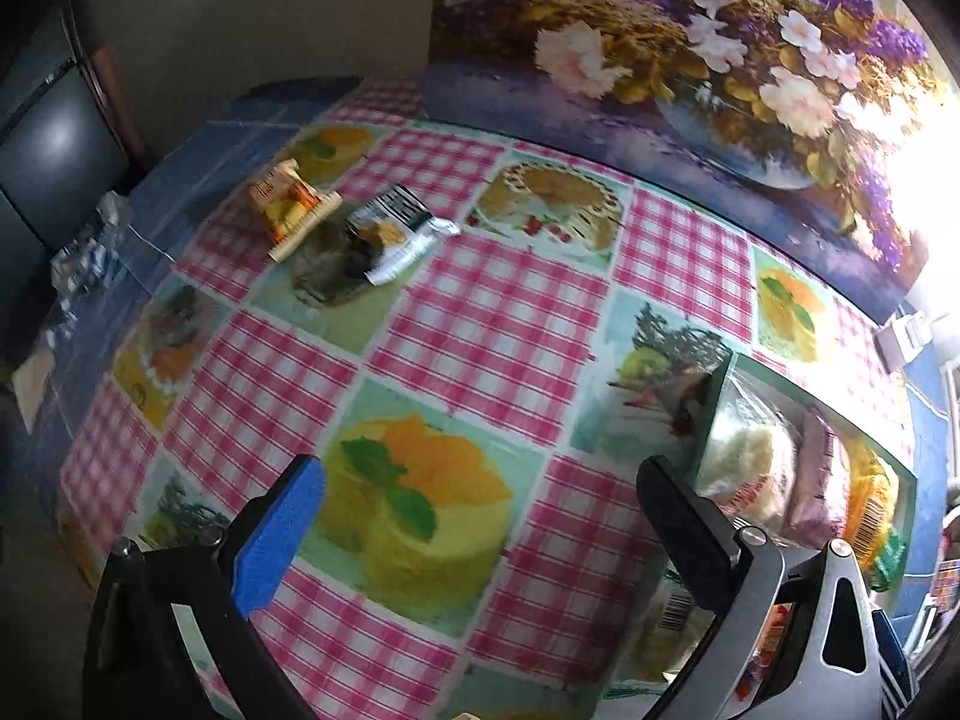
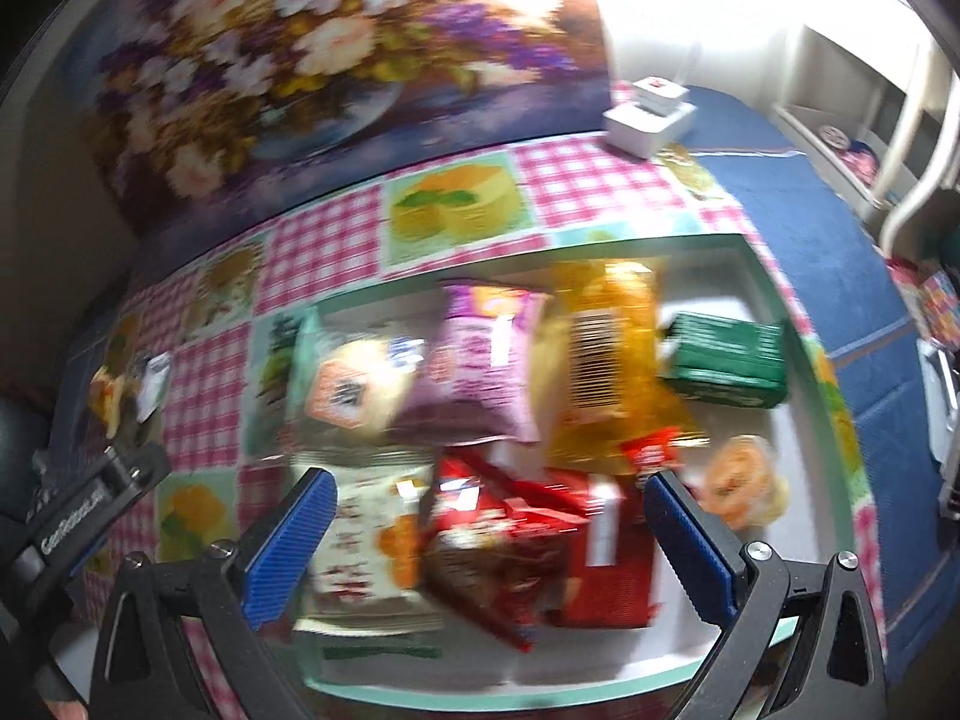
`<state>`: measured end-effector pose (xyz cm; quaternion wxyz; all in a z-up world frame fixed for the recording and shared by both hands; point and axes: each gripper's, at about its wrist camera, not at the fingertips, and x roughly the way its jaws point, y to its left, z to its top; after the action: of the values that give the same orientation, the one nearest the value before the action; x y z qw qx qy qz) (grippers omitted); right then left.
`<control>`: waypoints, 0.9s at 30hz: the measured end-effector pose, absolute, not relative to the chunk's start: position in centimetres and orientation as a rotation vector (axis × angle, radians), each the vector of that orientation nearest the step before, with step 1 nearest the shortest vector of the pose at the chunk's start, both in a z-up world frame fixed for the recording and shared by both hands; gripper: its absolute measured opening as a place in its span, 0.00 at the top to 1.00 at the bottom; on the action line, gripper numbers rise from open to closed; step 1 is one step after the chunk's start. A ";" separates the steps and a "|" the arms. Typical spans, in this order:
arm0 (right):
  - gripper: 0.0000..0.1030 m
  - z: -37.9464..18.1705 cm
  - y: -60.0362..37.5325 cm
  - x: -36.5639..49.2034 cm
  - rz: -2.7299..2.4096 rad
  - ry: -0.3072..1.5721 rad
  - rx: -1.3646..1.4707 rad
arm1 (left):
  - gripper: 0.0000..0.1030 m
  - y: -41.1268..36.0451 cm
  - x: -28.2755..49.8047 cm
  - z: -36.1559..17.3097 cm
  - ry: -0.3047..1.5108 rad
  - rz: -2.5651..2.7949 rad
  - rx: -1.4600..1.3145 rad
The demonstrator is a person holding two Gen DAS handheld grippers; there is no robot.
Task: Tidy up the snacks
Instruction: 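Move both tools back to the yellow bread bag and green chip bag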
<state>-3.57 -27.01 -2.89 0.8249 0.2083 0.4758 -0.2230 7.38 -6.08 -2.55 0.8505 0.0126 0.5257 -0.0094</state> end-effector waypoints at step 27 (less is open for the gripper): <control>0.00 -3.3 -19.1 0.9 -0.264 0.958 0.361 | 0.00 2.6 9.8 -2.7 1.106 0.096 0.031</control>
<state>0.86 -19.14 -3.34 0.8636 0.1720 0.4569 -0.1258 9.84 2.65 -2.70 0.8498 0.0148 0.5250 0.0454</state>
